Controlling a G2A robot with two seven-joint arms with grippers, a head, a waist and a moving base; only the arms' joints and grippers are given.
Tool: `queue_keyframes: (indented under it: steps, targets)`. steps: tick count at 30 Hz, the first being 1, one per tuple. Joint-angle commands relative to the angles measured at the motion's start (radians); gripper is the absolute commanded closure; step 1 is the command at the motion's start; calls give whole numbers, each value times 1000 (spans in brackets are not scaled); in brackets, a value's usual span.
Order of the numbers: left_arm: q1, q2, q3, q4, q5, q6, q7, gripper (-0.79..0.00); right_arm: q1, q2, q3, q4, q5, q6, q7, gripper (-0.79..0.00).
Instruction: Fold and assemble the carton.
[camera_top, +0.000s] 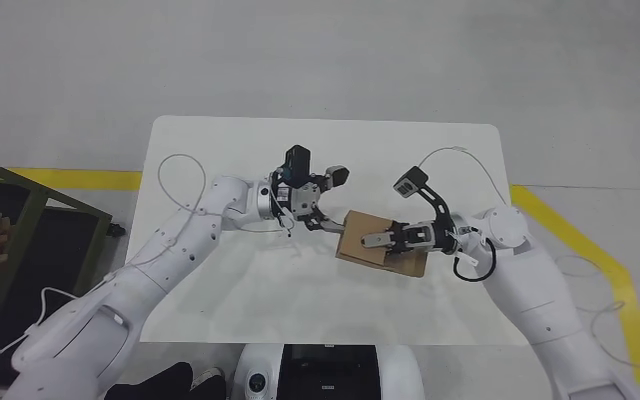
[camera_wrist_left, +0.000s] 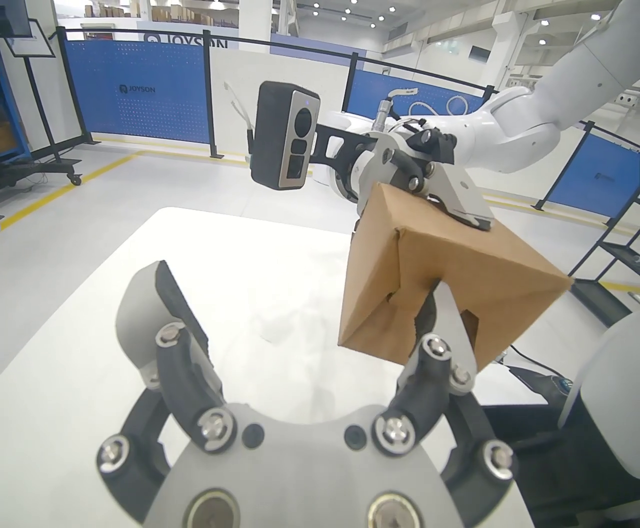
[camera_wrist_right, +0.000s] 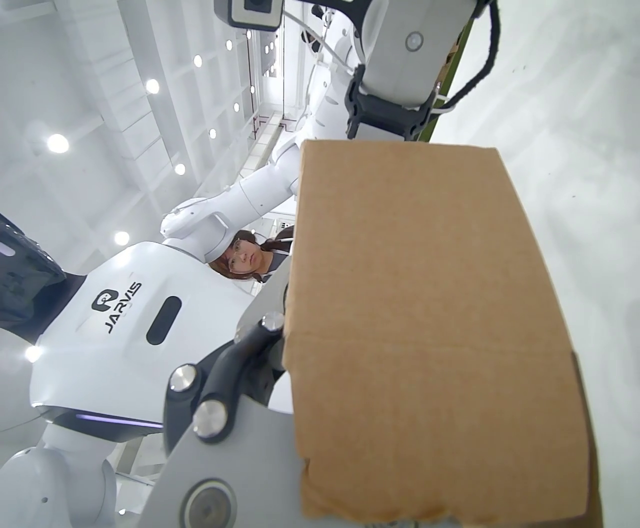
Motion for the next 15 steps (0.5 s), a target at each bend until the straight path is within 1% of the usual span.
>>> queue_keyframes:
  steps: [1,8,15]
  targets:
    - [-2,-1,3,-1,1,0,0,-785,1,-1,-3,1,-1,-1,0,0]
    - [-9,-3,8,8,0,0,2,-785,-2,-1,1,6,2,-2,2,0]
    - [6,12,-40,44,12,0,25,-785,5,-1,-5,39,-43,15,-26,0]
